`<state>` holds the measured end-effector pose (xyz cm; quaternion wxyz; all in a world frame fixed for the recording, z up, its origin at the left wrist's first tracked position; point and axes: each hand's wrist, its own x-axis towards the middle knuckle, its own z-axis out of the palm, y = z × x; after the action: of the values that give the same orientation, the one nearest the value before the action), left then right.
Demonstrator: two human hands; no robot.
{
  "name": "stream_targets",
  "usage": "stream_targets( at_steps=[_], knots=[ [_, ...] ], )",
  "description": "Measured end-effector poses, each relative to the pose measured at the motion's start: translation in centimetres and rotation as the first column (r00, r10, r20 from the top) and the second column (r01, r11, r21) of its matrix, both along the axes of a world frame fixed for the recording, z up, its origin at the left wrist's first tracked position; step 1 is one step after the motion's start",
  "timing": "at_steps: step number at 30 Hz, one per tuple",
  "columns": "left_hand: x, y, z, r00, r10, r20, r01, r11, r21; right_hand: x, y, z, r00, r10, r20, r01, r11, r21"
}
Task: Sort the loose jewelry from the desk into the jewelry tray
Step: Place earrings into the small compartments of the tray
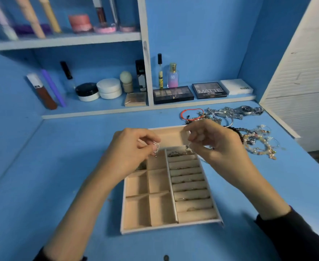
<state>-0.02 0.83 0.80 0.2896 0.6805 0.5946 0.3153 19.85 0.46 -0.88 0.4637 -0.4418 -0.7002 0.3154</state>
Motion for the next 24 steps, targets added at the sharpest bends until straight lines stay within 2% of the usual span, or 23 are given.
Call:
stream_targets(
  at_steps=[3,8,15,24],
  knots=[
    [0.1,-0.3,-0.4,0.996,-0.040,-0.074,0.037,0.998,-0.045,-1.5,0.3,0.4,0.998,0.020,0.063,-0.022,0.999,0.024],
    [0.3,-0.5,-1.0,0.967,-0.086,-0.241,0.083,0.996,-0.026,-2.4,0.5,0.6,0.988,0.018,0.152,-0.024,0.999,0.044],
    [0.0,-0.4,-1.1,0.928,-0.025,-0.371,0.050,0.997,0.059,-3.5,0.5,0.6,0.960,-0.004,0.282,-0.015,0.998,0.066],
    [-1.9,-0.8,-1.3,0.982,0.147,-0.123,-0.131,0.983,0.130,-5.9,1.2,-0.2,0.906,0.060,0.420,-0.107,0.990,0.088]
  ],
)
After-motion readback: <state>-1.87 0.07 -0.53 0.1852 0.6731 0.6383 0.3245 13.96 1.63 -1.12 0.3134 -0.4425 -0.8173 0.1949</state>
